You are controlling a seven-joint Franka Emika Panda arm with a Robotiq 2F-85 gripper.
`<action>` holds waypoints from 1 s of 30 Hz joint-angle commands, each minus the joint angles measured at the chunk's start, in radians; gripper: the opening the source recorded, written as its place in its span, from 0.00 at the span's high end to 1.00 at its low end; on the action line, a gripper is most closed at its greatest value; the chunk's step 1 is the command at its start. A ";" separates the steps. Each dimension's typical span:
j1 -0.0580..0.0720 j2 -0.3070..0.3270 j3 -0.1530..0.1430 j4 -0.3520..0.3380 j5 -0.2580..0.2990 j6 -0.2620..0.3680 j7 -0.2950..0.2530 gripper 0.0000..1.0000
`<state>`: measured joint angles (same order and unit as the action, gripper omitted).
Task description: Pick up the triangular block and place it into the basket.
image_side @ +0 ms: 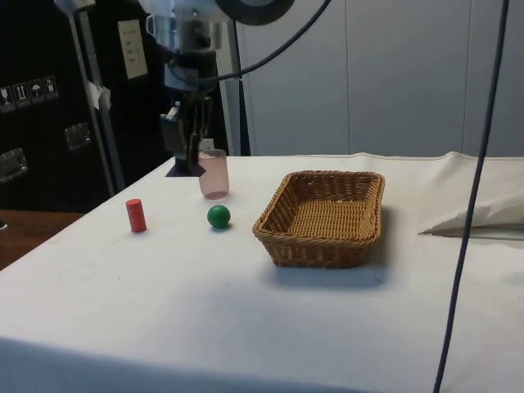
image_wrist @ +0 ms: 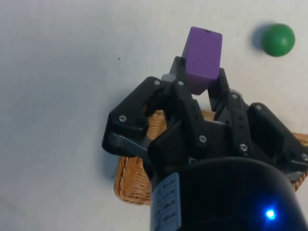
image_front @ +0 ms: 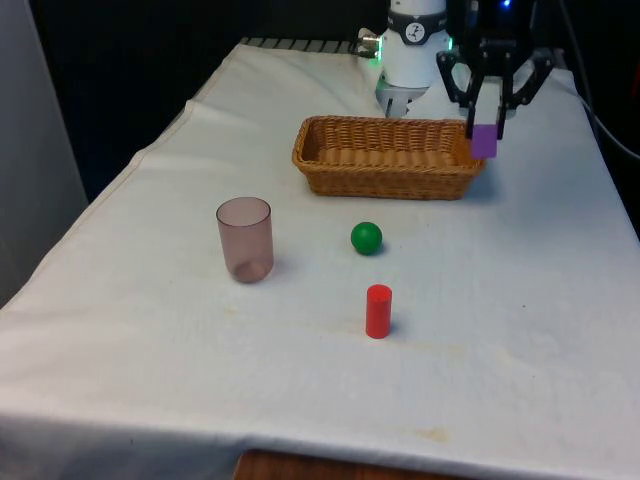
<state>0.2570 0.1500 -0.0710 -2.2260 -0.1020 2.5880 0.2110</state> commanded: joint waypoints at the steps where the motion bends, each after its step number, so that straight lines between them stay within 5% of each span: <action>1: 0.001 -0.015 0.002 -0.015 0.000 -0.006 -0.002 0.67; 21: 0.000 -0.126 0.003 -0.137 0.000 -0.071 -0.022 0.67; 30: -0.005 -0.190 -0.016 -0.248 0.004 -0.072 -0.065 0.67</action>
<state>0.2540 -0.0310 -0.0830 -2.4560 -0.1020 2.5110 0.1580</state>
